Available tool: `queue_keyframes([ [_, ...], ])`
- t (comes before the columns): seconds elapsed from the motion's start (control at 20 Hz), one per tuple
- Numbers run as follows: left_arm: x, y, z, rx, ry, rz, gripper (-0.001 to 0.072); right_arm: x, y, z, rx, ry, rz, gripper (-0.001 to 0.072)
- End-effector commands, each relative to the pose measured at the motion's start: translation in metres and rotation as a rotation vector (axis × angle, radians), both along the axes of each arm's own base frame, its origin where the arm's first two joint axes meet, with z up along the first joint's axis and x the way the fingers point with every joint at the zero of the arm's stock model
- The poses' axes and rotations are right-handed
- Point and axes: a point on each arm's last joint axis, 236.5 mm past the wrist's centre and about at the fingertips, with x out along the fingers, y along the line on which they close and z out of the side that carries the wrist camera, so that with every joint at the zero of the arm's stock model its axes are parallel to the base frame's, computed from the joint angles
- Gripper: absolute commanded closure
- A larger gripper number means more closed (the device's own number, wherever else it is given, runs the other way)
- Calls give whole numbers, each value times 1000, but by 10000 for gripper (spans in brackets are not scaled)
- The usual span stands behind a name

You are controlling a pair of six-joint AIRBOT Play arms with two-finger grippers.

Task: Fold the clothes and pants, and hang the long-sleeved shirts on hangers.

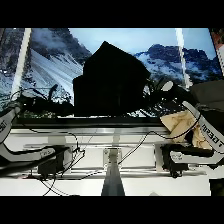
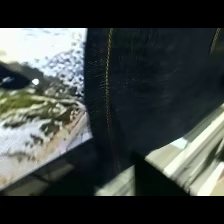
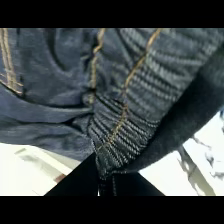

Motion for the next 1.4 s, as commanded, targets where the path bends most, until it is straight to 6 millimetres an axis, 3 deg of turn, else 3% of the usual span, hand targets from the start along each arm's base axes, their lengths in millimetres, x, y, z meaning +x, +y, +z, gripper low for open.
queue_keyframes([
  [0.0, 3, -16, -1, -24, -48, -88, 688, 27, 11, 26, 29, -75, 15, 673],
  [0.1, 24, -24, 27, -104, -128, -133, 691, 45, 23, 49, 47, -139, 49, 674],
  [0.25, 83, -19, 96, -126, -337, -184, 692, 78, 41, 102, 79, -294, 84, 673],
  [0.35, 134, -1, 165, -33, -571, -168, 692, 101, 51, 155, 108, -430, 93, 673],
  [0.45, 175, 23, 262, 95, -853, -94, 693, 115, 56, 216, 143, -568, 103, 673],
  [0.5, 184, 33, 312, 158, -990, -50, 692, 117, 60, 251, 178, -634, 105, 673],
  [0.6, 177, 48, 411, 281, -1264, 28, 692, 105, 72, 320, 286, -740, 106, 674],
  [0.65, 162, 51, 454, 334, -1385, 72, 692, 95, 78, 350, 333, -792, 112, 674],
  [0.75, 121, 52, 515, 427, -1562, 132, 692, 61, 90, 399, 386, -891, 161, 674],
  [0.85, 75, 44, 550, 510, -1677, 137, 692, 14, 105, 434, 444, -963, 238, 674],
  [1.0, 26, 45, 572, 677, -1762, 135, 692, -45, 122, 471, 541, -1007, 296, 674],
  [1.1, 23, 62, 565, 727, -1704, 211, 693, -47, 122, 471, 531, -956, 229, 674],
  [1.2, 44, 72, 528, 700, -1587, 211, 692, -15, 112, 439, 404, -912, 142, 674],
  [1.35, 103, 81, 421, 546, -1305, 192, 692, 37, 110, 372, 241, -852, 81, 674],
])
